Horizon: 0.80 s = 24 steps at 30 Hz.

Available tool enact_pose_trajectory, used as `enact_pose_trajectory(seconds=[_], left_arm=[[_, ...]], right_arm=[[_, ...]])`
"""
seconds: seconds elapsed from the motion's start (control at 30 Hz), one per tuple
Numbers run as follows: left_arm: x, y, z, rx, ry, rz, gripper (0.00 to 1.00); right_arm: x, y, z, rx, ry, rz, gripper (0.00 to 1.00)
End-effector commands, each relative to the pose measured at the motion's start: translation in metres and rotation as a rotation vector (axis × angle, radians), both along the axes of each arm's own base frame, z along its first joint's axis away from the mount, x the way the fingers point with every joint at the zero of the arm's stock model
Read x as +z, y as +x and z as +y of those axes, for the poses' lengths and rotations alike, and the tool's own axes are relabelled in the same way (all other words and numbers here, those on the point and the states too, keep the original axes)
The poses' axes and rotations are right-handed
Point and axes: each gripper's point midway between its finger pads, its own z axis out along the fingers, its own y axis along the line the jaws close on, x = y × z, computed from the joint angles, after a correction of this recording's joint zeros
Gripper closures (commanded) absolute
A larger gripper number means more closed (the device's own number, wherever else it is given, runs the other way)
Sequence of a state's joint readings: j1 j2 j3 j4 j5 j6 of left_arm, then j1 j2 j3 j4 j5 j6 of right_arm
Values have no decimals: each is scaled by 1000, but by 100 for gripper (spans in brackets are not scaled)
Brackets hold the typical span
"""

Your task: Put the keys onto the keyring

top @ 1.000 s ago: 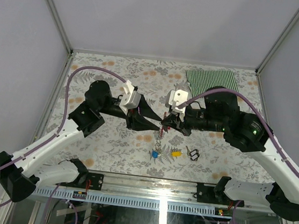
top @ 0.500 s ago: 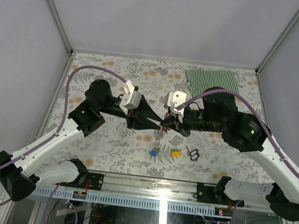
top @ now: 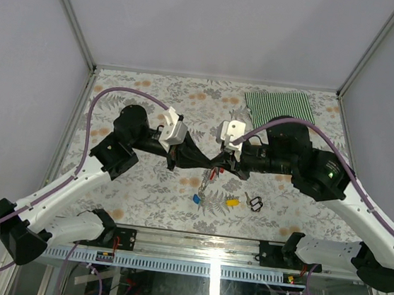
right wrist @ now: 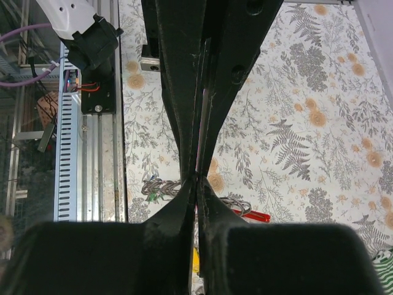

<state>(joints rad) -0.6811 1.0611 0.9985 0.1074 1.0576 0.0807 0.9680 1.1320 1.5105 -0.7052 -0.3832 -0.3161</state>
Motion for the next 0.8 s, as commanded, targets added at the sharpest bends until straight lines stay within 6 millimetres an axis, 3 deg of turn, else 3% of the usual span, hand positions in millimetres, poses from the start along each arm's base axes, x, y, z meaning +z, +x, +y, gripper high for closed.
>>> enact_pose_trajectory(seconds=[0.0, 0.1, 0.2, 0.37, 0.5, 0.77], left_arm=[[16, -2, 1, 14, -32, -38, 100], [22, -2, 3, 41, -66, -42, 100], [37, -5, 9, 75, -152, -56, 100], [62, -10, 20, 124, -300, -54, 100], [82, -22, 29, 111, -395, -81, 100], [98, -41, 36, 43, -414, -133, 100]], right_arm=[[39, -3, 5, 16, 144, -71, 91], [50, -5, 2, 6, 202, -97, 71], [70, -8, -2, -1, 311, -137, 63], [84, -17, -7, 8, 483, -186, 60], [82, -29, -6, 75, 556, -211, 58], [87, -45, 2, 182, 605, -190, 59]])
